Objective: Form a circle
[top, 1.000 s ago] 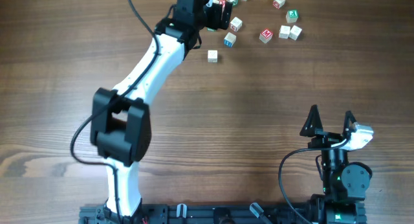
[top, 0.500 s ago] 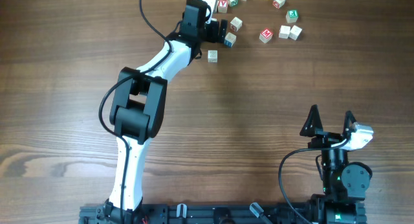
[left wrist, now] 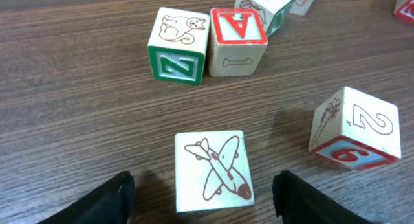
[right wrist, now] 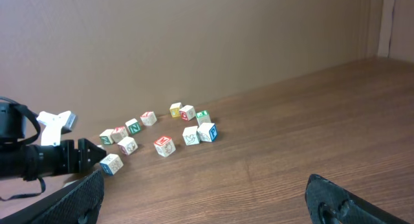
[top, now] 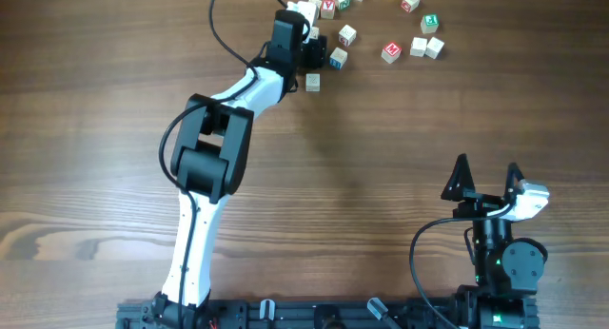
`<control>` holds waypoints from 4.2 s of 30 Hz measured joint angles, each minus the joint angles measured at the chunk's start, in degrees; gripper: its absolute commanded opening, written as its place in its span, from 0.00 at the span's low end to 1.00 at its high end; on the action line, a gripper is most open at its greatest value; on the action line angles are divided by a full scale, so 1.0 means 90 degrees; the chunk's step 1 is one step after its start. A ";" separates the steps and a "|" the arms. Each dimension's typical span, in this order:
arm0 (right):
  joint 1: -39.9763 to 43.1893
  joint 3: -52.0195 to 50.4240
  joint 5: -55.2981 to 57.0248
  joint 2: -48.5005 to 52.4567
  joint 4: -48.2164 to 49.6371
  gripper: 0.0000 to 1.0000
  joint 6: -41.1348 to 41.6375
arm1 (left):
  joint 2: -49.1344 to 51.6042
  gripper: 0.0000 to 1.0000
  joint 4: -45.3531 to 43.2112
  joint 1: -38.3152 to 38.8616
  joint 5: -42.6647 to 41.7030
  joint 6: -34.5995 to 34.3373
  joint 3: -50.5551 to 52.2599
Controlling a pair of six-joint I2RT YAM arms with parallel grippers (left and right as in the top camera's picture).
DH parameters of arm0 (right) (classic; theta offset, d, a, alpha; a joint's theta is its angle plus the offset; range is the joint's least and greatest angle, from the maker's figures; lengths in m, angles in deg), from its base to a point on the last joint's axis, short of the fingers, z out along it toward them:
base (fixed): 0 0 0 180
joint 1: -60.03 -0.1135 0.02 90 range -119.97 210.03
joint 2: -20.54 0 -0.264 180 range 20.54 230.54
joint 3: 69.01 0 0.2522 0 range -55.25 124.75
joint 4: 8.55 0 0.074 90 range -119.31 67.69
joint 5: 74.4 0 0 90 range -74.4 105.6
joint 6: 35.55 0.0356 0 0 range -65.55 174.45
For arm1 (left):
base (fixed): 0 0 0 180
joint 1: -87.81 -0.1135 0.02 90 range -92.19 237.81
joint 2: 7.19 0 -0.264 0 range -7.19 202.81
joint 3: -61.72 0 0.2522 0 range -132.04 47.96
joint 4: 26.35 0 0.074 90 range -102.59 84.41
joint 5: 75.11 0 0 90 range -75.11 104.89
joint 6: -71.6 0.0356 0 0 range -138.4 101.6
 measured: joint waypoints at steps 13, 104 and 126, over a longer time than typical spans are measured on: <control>0.0000 0.0002 0.0000 0.0000 0.0000 1.00 0.0002 | 0.0002 0.26 -0.0296 0.0000 0.0000 -0.0010 -0.0002; 0.0000 0.0002 0.0000 -0.0002 0.0000 1.00 0.0002 | -0.3145 0.27 0.1506 0.0962 -0.0767 0.1180 0.3691; 0.0000 0.0002 0.0000 -0.0002 0.0000 1.00 0.0002 | -0.2946 0.37 0.1406 0.0551 -0.1630 0.1236 0.3691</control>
